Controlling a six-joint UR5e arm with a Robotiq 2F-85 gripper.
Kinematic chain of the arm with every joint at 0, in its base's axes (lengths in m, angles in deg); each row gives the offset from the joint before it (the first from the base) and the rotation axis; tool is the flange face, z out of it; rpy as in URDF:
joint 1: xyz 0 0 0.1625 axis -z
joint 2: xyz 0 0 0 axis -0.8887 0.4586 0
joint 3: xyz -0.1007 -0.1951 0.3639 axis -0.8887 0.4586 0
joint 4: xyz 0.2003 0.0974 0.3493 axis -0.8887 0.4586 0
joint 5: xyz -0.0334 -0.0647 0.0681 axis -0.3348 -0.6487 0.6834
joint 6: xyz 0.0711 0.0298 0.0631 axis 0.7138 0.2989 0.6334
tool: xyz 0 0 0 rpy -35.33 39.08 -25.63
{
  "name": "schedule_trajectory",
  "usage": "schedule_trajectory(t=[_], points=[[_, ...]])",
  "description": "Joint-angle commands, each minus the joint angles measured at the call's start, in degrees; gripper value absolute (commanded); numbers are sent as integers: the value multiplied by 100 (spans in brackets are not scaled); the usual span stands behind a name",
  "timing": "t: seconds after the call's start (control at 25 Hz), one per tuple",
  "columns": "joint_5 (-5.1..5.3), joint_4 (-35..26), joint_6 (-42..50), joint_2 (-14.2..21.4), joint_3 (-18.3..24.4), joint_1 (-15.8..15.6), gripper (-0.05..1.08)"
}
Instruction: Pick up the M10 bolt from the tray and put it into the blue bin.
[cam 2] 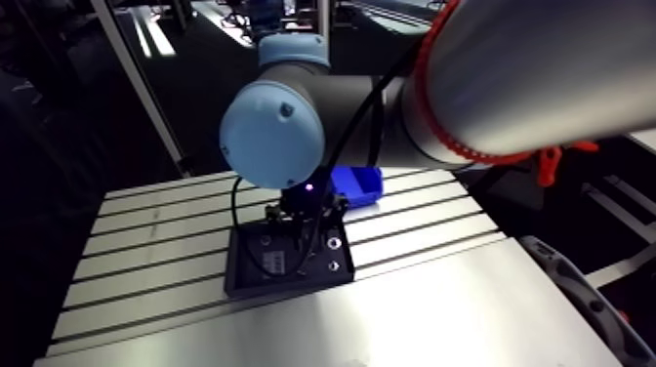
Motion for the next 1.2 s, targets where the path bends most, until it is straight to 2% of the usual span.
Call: schedule_trajectory(t=[0.04, 0.4, 0.64, 1.2], points=[[-6, 0, 0, 3, -14, 0, 57], [-6, 115, -9, -6, -41, 0, 60], [-6, 115, 0, -32, -41, 0, 68], [-6, 150, -27, -32, -67, 0, 79]])
